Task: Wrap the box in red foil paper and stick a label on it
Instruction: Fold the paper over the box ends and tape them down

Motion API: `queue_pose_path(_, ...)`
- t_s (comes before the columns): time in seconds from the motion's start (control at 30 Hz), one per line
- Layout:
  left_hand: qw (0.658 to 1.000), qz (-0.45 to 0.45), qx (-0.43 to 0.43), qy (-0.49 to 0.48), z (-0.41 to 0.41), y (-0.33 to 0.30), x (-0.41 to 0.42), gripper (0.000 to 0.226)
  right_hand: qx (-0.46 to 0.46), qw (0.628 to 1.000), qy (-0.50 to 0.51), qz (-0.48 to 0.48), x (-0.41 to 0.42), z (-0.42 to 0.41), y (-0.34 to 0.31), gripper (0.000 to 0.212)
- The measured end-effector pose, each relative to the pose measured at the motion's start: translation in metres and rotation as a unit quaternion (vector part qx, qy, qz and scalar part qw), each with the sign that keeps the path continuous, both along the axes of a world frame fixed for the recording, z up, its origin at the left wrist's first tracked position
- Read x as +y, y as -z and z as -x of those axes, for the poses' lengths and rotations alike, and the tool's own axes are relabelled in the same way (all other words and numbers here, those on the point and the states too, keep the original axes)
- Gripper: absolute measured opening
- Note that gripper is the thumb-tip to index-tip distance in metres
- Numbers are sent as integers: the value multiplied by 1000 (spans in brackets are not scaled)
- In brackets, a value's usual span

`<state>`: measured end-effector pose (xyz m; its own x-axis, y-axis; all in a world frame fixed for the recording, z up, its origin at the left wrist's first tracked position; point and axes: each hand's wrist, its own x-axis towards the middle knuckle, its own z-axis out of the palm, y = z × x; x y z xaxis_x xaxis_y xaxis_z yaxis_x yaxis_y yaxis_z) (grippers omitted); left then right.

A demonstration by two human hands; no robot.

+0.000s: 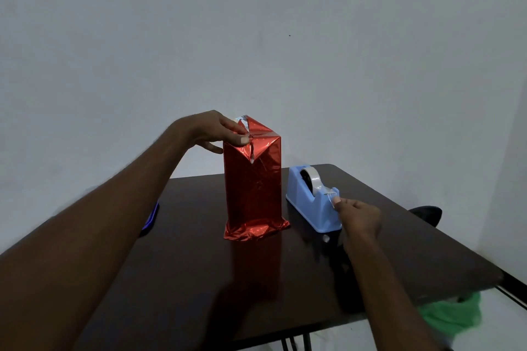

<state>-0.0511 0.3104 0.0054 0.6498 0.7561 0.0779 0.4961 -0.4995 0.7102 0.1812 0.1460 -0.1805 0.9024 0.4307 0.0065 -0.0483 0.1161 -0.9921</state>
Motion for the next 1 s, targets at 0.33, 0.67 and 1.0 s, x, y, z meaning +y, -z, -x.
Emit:
queue_pose_path(0.33,1000,7,5,4,2,0,4,56,71,997,31,-7,10,12,7,13)
queue_pose_path(0.67,1000,-2,12,5,2,0,7,44,4,998,-35,-49,-13,27,-10,11)
queue_pose_path(1.0,1000,-5,-5,-2,1,0,2,42,-212,944,-251,3,24,58,-160,9)
